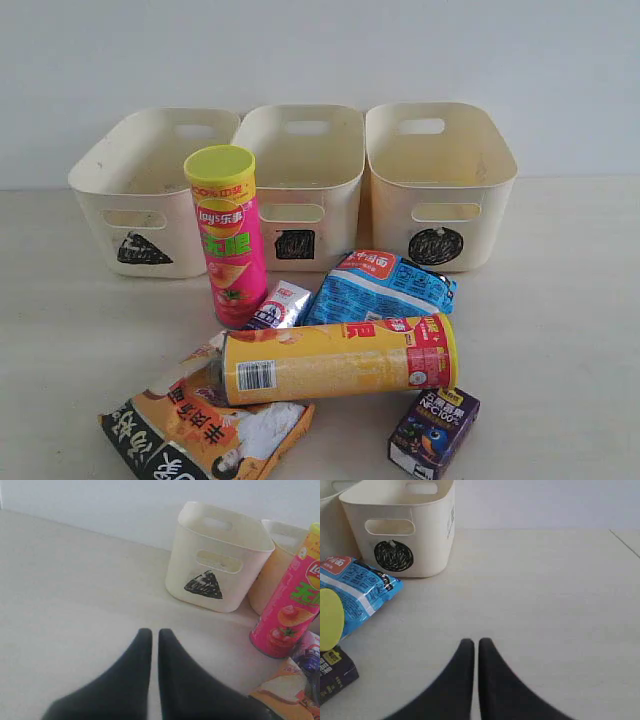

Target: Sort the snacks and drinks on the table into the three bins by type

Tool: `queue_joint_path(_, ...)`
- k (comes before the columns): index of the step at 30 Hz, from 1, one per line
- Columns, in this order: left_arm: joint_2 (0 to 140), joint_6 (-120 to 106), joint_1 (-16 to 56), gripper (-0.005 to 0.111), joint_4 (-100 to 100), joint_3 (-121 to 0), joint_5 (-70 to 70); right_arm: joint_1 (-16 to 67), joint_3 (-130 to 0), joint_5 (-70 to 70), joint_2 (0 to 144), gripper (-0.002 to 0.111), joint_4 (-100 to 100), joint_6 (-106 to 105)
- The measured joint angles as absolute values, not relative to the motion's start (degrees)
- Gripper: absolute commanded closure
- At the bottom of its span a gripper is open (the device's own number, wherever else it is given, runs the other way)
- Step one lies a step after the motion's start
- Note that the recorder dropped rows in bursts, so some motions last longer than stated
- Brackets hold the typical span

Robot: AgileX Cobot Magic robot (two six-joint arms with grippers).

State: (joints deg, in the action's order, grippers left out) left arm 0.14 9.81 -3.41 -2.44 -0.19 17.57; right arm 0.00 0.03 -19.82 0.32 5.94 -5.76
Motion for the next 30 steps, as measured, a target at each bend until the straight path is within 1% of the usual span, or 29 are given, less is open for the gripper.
queue_joint_path(5, 0.1, 9.8, -3.4, 0.102, -2.4, -0.2, 17.5, 0.0, 0.0, -19.8, 0.3, 0.107, 5.9, -5.8)
queue_joint_path(7, 0.1, 10.3, -3.4, 0.102, -7.6, -0.2, 13.4, 0.0, 0.0, -19.8, 0.3, 0.107, 5.9, -5.8)
queue_joint_path(8, 0.1, 11.3, -3.4, 0.102, -13.8, -0.2, 7.1, 0.0, 0.0, -19.8, 0.3, 0.107, 5.9, -5.8)
queue_joint_path(9, 0.1, 11.6, -3.4, 0.102, -15.7, -0.2, 4.0, 0.0, 0.0, -19.8, 0.3, 0.107, 5.9, -5.8)
queue_joint_path(10, 0.1, 13.0, -3.4, 0.102, -19.0, -0.2, -4.9, 0.0, 0.0, -19.8, 0.3, 0.107, 5.9, -5.8)
queue_joint_path(11, 0.1, 13.8, -3.4, 0.102, -19.6, -0.2, -8.0, 0.0, 0.0, -19.8, 0.3, 0.107, 5.9, -5.8)
queue_joint_path(12, 0.1, 15.2, -3.4, 0.102, -20.7, -0.2, -15.1, 0.0, 0.0, -19.8, 0.3, 0.107, 5.9, -5.8)
queue_joint_path(14, 0.1, 15.8, -3.4, 0.102, -21.2, -0.2, -22.8, 0.0, 0.0, -19.8, 0.3, 0.107, 5.9, -5.8)
queue_joint_path(16, 0.1, 15.8, -3.4, 0.102, -21.5, -0.2, -27.1, 0.0, 0.0, -19.8, 0.3, 0.107, 5.9, -5.8)
queue_joint_path(19, 0.1, 17.0, -3.4, 0.102, -21.7, -0.2, -25.4, 0.0, 0.0, -19.8, 0.3, 0.107, 5.9, -5.8)
queue_joint_path(23, 0.1, 14.3, -3.4, 0.102, -21.9, -2.7, -19.0, 0.0, 0.0, -19.8, 0.3, 0.107, 5.9, -5.8)
queue_joint_path(27, 3.6, 8.2, -3.4, 0.102, -21.3, -9.8, -16.5, 0.0, 0.0, -19.8, 0.3, 0.107, 5.9, -5.8)
queue_joint_path(30, 8.8, 4.9, -3.4, 0.102, -16.0, -17.8, -10.4, 0.0, 0.0, -19.8, 0.3, 0.107, 5.9, -5.8)
